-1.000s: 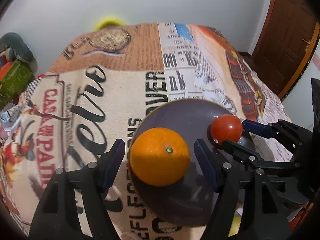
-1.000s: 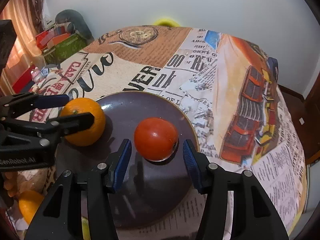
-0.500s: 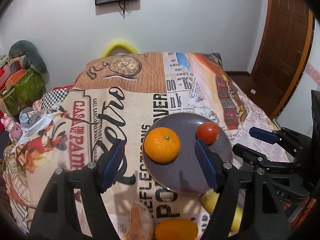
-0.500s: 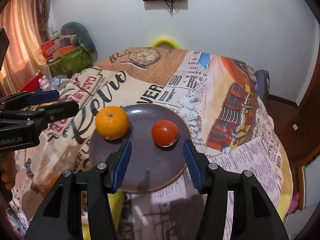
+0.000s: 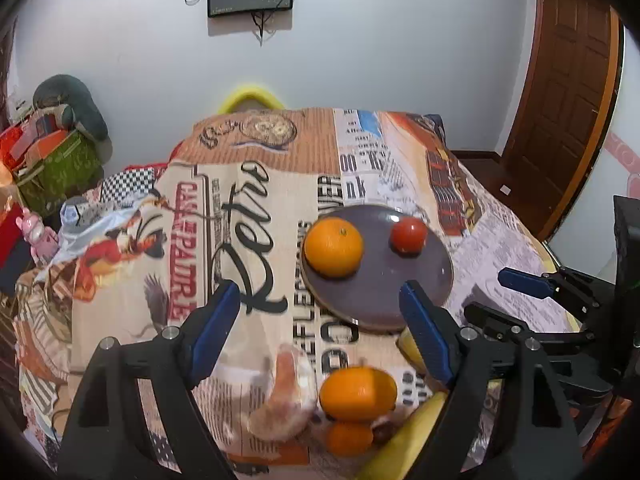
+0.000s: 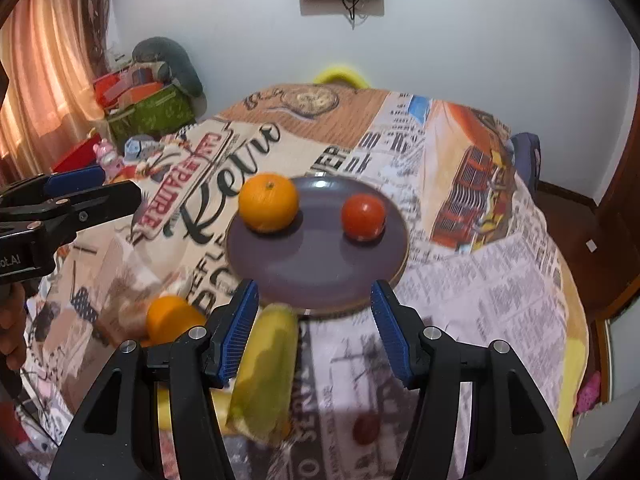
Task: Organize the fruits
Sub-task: 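Grasp the zucchini piece with the right gripper while the left gripper grasps another orange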
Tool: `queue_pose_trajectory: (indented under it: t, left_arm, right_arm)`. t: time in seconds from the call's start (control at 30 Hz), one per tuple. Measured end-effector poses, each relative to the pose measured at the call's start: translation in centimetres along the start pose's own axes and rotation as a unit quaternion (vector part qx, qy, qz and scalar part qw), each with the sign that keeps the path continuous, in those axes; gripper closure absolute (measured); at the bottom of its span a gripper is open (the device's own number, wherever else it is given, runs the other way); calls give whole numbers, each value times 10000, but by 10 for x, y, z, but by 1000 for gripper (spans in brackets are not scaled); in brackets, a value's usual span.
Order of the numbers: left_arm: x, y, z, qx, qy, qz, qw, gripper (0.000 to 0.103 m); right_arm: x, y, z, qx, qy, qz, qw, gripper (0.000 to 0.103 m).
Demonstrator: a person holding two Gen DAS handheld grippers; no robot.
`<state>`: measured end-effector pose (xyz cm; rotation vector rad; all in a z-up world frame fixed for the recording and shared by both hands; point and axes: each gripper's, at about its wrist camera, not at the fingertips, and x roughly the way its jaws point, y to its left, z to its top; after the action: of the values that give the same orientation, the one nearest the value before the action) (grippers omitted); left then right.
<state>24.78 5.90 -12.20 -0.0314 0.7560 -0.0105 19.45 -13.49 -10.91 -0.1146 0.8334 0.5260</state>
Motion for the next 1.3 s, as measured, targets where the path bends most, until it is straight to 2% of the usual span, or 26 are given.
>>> queue_pose_trajectory:
  t: [0.5, 0.7, 0.73, 0.83, 1.3]
  left_arm:
    - [18, 6, -55, -49, 599, -32, 9982, 21]
    - [24, 12, -67, -146, 770, -100, 9969, 21]
    - [25, 12, -68, -140, 788, -100, 9967, 21]
    - [29, 10, -70, -130, 844, -121, 9963, 21]
    - [47, -14, -75, 31, 1062, -269, 9940, 21]
  right_arm:
    - [31, 19, -40, 199, 741, 327, 9965, 49]
    - [44, 17, -43, 345, 960, 434, 9938, 55]
    - [46, 17, -43, 364, 995, 424, 9935, 59]
    - [48, 15, -43, 470, 1014, 540, 9923, 67]
    - [19, -7, -39, 712, 480, 452, 9953, 68]
